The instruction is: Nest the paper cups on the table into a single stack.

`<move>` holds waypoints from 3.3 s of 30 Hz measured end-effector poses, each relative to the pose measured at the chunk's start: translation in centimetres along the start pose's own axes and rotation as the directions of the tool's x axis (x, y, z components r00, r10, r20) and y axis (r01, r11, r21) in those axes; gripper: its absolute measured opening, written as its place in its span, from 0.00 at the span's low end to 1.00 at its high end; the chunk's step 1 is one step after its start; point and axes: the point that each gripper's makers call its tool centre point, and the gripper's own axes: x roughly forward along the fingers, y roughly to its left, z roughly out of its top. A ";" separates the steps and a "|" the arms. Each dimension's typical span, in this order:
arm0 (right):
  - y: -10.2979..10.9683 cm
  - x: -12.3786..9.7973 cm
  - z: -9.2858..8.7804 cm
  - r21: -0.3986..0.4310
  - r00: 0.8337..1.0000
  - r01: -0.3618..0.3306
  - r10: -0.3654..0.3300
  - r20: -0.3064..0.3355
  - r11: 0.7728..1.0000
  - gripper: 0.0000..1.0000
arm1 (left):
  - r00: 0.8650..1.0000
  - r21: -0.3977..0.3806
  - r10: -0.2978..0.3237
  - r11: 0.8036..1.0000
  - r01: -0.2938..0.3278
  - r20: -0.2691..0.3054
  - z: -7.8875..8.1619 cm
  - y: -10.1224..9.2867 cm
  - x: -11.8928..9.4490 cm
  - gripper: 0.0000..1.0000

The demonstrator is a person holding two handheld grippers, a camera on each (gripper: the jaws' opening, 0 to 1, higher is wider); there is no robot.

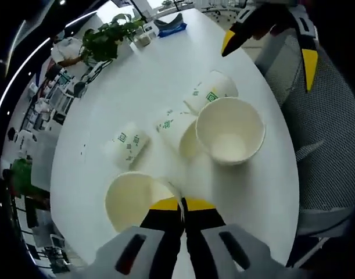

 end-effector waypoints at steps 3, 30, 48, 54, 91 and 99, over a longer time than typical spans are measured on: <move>0.1 0.1 0.0 -0.005 1.000 -0.004 0.004 0.001 1.000 0.86 | 1.000 -0.011 0.009 1.000 -0.009 0.002 -0.3 -0.2 -0.6 0.00; 1.0 -0.3 0.5 -0.034 1.000 -0.018 0.019 0.020 0.999 0.86 | 0.995 -0.002 0.074 0.997 -0.074 0.074 4.7 -0.3 -5.5 0.00; 1.4 -0.4 0.3 -0.037 0.999 -0.029 0.030 0.025 0.999 0.86 | 0.995 0.108 -0.007 0.994 -0.003 0.095 8.7 -3.4 -5.8 0.00; 1.4 -0.4 0.2 -0.033 0.999 -0.029 0.030 0.028 0.999 0.86 | 0.995 0.132 -0.043 0.991 0.032 0.086 9.2 -4.7 -5.5 0.00; 2.0 -0.3 -0.4 -0.033 0.998 -0.058 0.058 0.005 0.998 0.86 | 0.991 0.174 -0.130 0.976 0.127 0.007 9.6 -7.8 -3.3 0.00; 2.0 -0.3 -0.6 -0.031 0.998 -0.056 0.056 0.003 0.998 0.86 | 0.992 0.161 -0.126 0.979 0.122 0.013 9.7 -7.9 -3.2 0.00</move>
